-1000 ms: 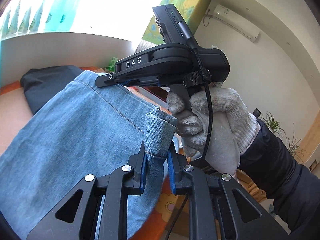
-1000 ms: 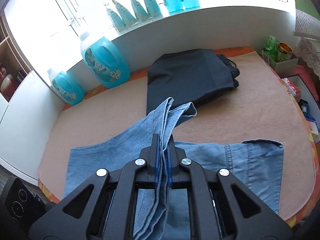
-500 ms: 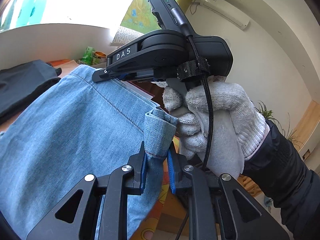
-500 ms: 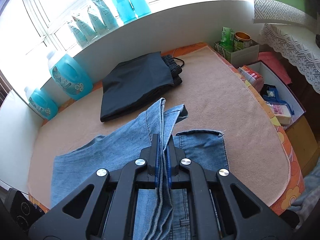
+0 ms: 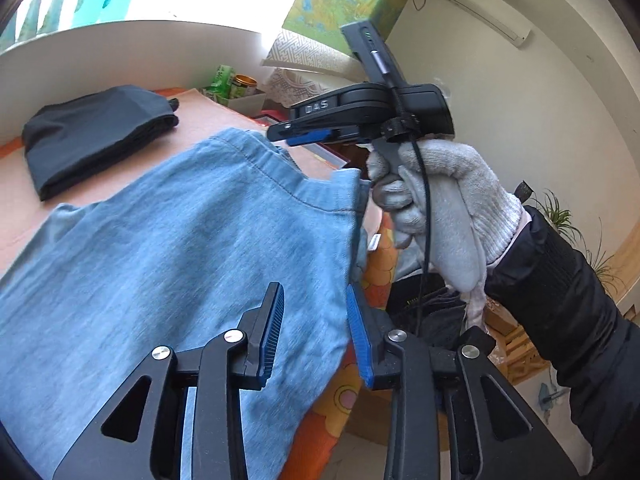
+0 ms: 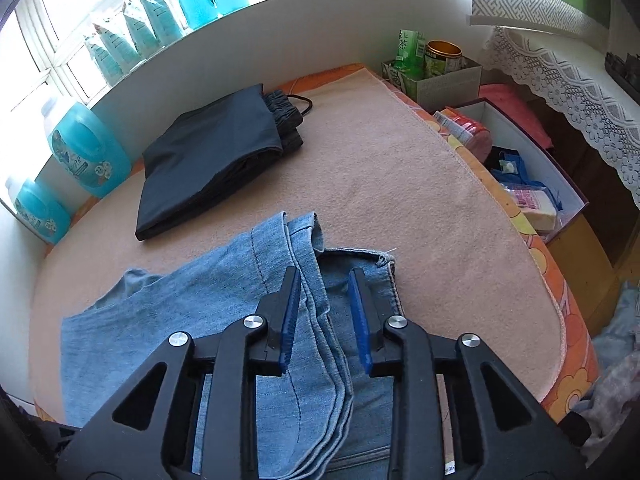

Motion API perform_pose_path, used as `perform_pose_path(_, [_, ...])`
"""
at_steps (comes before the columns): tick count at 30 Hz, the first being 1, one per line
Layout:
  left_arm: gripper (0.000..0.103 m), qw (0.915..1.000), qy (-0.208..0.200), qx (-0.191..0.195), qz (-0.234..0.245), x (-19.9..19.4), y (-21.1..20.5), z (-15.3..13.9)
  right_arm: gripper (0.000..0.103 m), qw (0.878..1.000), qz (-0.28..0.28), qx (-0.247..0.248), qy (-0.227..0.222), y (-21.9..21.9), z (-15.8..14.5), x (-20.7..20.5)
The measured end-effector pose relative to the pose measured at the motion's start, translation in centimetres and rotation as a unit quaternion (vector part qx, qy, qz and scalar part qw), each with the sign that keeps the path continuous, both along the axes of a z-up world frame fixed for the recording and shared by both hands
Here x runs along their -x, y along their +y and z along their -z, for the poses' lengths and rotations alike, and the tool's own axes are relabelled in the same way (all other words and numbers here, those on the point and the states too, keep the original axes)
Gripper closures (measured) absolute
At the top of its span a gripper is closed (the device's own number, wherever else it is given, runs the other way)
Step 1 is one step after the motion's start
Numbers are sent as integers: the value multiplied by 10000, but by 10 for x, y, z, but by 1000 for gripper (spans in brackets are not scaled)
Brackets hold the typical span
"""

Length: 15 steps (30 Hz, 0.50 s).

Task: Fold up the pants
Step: 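Open both tools, move to the folded jeans and pinch its edge with the left tool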

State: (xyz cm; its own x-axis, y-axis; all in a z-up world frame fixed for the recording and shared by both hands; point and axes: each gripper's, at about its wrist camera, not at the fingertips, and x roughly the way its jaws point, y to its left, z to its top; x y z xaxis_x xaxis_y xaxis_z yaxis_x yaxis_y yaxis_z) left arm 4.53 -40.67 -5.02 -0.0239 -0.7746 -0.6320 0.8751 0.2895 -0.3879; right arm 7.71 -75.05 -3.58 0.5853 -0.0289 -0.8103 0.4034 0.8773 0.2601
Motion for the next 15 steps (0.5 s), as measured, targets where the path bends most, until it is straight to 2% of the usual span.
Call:
perform_pose_path(2, [72,9997,-170,-64,-162,-5,18,-5,71,9998,36,171,-119,3,-13,10])
perform_pose_path(5, [72,9979,-419,-187,-462,-15,52,-12,71,9990,-249,209,-295,21,-31,25])
perform_pose_path(9, [71,9929,-525,-397,-995,-38,99,-12,70,9971,-631,161,-402,59,-36,42])
perform_pose_path(12, [56,9852,-696,-593,-1448,-61,129,-10,70,9942,-945,227,-469,95,-32,49])
perform_pose_path(15, [56,9767,-714,-832,-1846,-82,157,-1,70,9899,-1289,150,-572,131,-28,51])
